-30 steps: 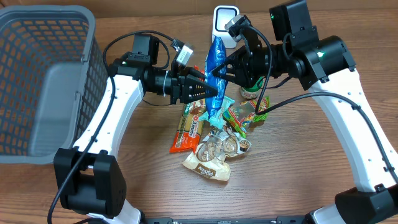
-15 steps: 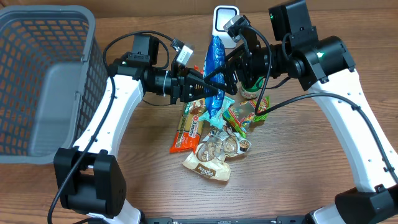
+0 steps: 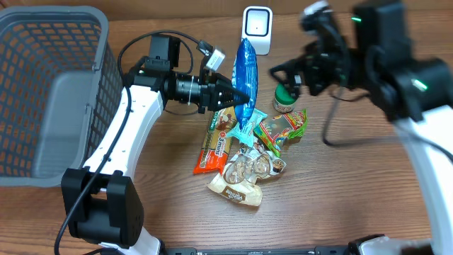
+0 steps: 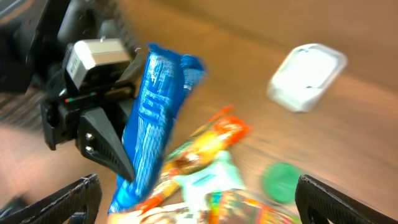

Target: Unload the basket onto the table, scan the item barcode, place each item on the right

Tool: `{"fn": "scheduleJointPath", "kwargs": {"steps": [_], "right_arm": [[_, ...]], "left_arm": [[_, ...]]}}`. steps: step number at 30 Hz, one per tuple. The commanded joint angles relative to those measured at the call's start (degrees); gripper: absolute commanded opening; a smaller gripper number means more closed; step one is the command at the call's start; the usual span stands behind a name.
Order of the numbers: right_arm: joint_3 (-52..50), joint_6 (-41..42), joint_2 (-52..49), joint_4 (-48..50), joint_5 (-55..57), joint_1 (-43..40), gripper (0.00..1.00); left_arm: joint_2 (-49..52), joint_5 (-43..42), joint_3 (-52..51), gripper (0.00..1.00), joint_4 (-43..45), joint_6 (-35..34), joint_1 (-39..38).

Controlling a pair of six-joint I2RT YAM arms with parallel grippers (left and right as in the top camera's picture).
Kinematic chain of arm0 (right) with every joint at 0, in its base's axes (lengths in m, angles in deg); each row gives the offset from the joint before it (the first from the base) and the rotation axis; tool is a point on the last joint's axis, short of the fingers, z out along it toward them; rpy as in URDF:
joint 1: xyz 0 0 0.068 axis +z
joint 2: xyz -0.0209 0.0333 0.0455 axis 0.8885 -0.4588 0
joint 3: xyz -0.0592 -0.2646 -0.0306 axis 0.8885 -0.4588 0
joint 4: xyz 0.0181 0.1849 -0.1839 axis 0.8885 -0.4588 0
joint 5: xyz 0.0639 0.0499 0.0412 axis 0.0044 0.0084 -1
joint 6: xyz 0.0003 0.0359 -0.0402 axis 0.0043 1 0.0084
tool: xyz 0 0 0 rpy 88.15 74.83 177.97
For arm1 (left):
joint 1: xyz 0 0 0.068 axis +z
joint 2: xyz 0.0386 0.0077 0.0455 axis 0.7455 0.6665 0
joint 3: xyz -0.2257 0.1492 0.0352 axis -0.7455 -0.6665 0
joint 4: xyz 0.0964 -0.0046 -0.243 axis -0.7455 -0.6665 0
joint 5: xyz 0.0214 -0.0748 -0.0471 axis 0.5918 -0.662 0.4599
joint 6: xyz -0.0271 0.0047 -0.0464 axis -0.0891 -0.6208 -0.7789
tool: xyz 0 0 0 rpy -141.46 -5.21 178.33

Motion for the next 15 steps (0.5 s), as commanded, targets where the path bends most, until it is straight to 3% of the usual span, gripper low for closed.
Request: {"fn": "scheduleJointPath", "kwargs": {"steps": [1, 7, 15], "right_arm": [[0.6, 4.5, 7.6, -1.1, 17.2, -0.8, 1.00], [0.5, 6.3, 14.2, -3.1, 23.6, -0.8, 1.00], [0.5, 7.4, 14.8, -6.6, 23.6, -0.8, 1.00]], "left_arm": [[-0.6, 7.4, -0.2, 0.04, 4.6, -9.7, 0.1], [-0.6, 21.6, -0.2, 0.04, 14.0, -19.4, -0.5], [-0.6, 42.6, 0.4, 0.04, 23.5, -24.2, -5.6]]}}
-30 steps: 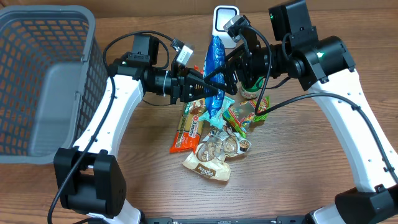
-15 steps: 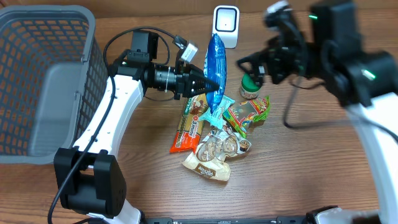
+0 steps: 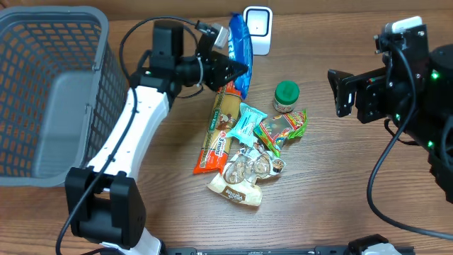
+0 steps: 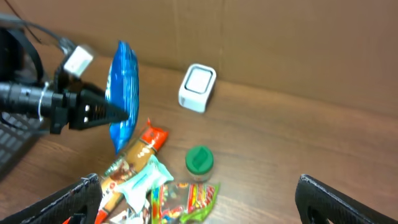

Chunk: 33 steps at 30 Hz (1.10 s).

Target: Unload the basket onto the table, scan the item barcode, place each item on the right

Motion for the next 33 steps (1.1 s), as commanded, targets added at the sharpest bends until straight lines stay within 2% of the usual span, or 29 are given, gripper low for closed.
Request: {"fn": "scheduleJointPath", "kwargs": {"steps": [1, 7, 21, 28, 33], "right_arm": [[0.5, 2.1, -0.7, -0.5, 1.5, -0.1, 1.00], [0.4, 3.0, -1.1, -2.6, 1.3, -0.1, 1.00], [0.4, 3.4, -1.2, -4.6, -1.3, -0.1, 1.00], [0.4, 3.4, -1.3, -4.7, -2.4, -0.1, 1.00], [0.4, 3.4, -1.7, -5.2, -2.8, -0.1, 1.00]], "left_arm": [[-0.6, 13.4, 1.0, 0.04, 2.1, -3.2, -3.5], [-0.1, 26.7, 6.4, 0.04, 2.7, -1.4, -7.6], [6.0, 32.9, 18.2, 0.04, 4.6, 3.1, -7.8], [15.2, 33.8, 23.5, 0.04, 9.8, 3.1, -8.5], [22.6, 35.6, 31.0, 0.04, 10.1, 3.1, -9.0]]}}
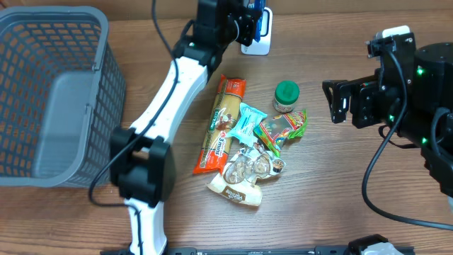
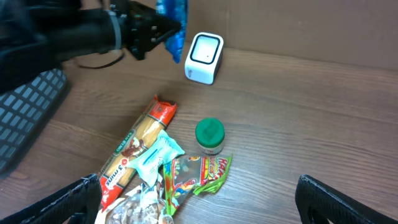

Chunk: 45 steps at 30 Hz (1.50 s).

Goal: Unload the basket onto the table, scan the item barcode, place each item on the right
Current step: 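Carry the Oreo pack rightward past the scanner with the left gripper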

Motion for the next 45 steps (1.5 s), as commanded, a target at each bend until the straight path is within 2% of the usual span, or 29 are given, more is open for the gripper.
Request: {"fn": "scheduleJointPath", "kwargs": {"steps": [1, 7, 12, 24, 28, 36, 40, 45], "right_arm": [[0.4, 0.3, -0.5, 0.1, -1.2, -0.1, 1.00], [0.4, 0.2, -2.0, 0.0, -2.1, -0.1, 1.00], [0.4, 0.2, -3.4, -0.1, -2.6, -0.1, 1.00], [0.4, 0.3, -2.6, -0.1, -2.6, -0.1, 1.00], [0.4, 0.7, 1.3, -0.1, 0.0, -0.1, 1.00], [0.4, 10.1, 12.5, -2.4, 18.3, -0.1, 1.00], [0.4, 12.3, 16.3, -3.9, 19.7, -0.1, 1.00], [0.4, 13.8, 17.9, -6.8, 19.5, -0.1, 1.00]], "left_arm": [[4.4, 2.1, 7.4, 0.04, 1.0, 1.2, -0.8], [13.7, 5.4, 18.6, 0.04, 1.0, 1.1, -1.4], [18.5, 6.4, 23.2, 0.04, 0.2, 0.9, -1.7], [19.1, 6.6, 23.4, 0.04, -1.8, 1.1, -1.9], [19.1, 5.7, 26.9, 0.04, -6.6, 2.1, -3.4], [19.1, -3.2, 37.4, 0.04, -20.3, 5.2, -11.2], [19.1, -8.5, 37.4, 0.04, -21.7, 5.1, -16.8], [19.1, -10.2, 37.4, 0.04, -20.6, 4.9, -25.2]]}}
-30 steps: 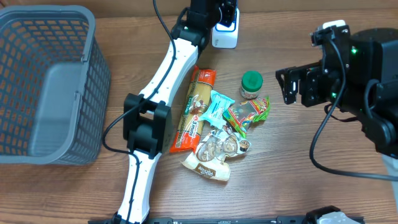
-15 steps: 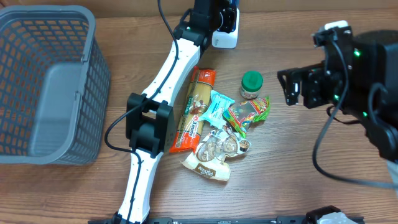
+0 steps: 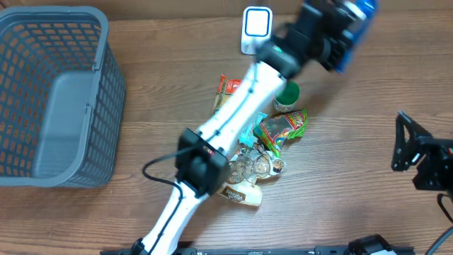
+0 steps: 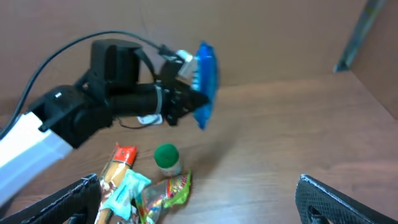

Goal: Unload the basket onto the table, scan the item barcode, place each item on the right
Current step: 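Carry the Oreo pack rightward past the scanner with the left gripper, then lower the Oreo pack onto the table's right side and open left gripper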

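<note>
My left gripper [image 3: 334, 34] reaches far across the back of the table and is shut on a blue snack packet [image 3: 352, 23], held in the air to the right of the white scanner [image 3: 256, 27]. The right wrist view shows that packet [image 4: 206, 83] edge-on in the left gripper [image 4: 185, 99], and the scanner is mostly hidden behind the left arm. My right gripper [image 4: 199, 208] is open and empty, low at the table's right side [image 3: 421, 161], well away from the packet.
A pile of groceries lies mid-table: a green-capped jar [image 3: 287, 95], a green candy bag [image 3: 283, 127], a teal packet [image 3: 248, 131], a spaghetti pack [image 3: 228, 92] and a cookie bag [image 3: 244, 177]. A grey mesh basket [image 3: 53, 92] stands at the left.
The left gripper with the blue packet was right at the scanner; now it is well to the right of it, over the back right of the table. The right arm has drawn back toward the near right edge.
The left gripper first held the blue packet upright over the pile, with the right gripper close by the green jar. Then the right arm stood off to the right and the packet was nearer the scanner, then against it. Now the packet is past the scanner's right side.
</note>
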Tool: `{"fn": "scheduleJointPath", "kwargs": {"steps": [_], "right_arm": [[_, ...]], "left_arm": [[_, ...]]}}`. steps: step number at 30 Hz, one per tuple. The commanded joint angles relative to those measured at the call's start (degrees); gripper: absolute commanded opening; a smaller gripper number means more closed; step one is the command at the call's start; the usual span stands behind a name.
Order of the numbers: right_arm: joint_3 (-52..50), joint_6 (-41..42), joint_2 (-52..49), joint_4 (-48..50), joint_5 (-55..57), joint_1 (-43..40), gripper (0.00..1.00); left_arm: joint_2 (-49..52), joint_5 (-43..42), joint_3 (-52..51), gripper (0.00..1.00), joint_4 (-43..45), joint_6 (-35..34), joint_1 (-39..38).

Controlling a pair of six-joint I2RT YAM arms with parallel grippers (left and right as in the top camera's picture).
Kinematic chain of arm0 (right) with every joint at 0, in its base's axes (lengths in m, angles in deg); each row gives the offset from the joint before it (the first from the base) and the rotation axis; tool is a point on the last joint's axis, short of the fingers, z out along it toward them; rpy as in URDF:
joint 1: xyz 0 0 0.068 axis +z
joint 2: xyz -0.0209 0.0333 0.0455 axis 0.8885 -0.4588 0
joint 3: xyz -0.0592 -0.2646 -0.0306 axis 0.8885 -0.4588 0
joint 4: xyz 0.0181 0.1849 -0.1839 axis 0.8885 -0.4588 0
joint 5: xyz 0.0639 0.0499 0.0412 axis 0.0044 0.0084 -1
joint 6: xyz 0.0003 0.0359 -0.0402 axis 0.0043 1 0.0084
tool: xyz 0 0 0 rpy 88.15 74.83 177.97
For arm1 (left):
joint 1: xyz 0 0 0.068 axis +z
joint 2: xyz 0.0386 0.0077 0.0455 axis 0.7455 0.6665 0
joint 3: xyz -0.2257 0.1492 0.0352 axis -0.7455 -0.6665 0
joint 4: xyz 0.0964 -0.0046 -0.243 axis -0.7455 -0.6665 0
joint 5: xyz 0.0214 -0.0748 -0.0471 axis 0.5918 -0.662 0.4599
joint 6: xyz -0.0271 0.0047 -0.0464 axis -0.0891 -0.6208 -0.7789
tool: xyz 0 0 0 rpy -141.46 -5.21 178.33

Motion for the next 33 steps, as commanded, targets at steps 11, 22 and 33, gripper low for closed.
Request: {"fn": "scheduleJointPath", "kwargs": {"steps": [11, 22, 33], "right_arm": [[0.3, 2.2, -0.5, -2.9, -1.3, -0.1, 1.00], [0.3, 2.2, -0.5, -4.5, -2.3, -0.1, 1.00], [0.3, 5.7, -0.5, -5.4, 0.5, -0.1, 1.00]], "left_arm": [[4.7, -6.4, 1.1, 0.04, 3.8, 0.1, -17.8], [13.4, -1.9, 1.1, 0.04, 5.0, -6.6, -15.9], [14.1, -0.7, 1.1, 0.98, 2.2, -7.0, -14.4]]}}
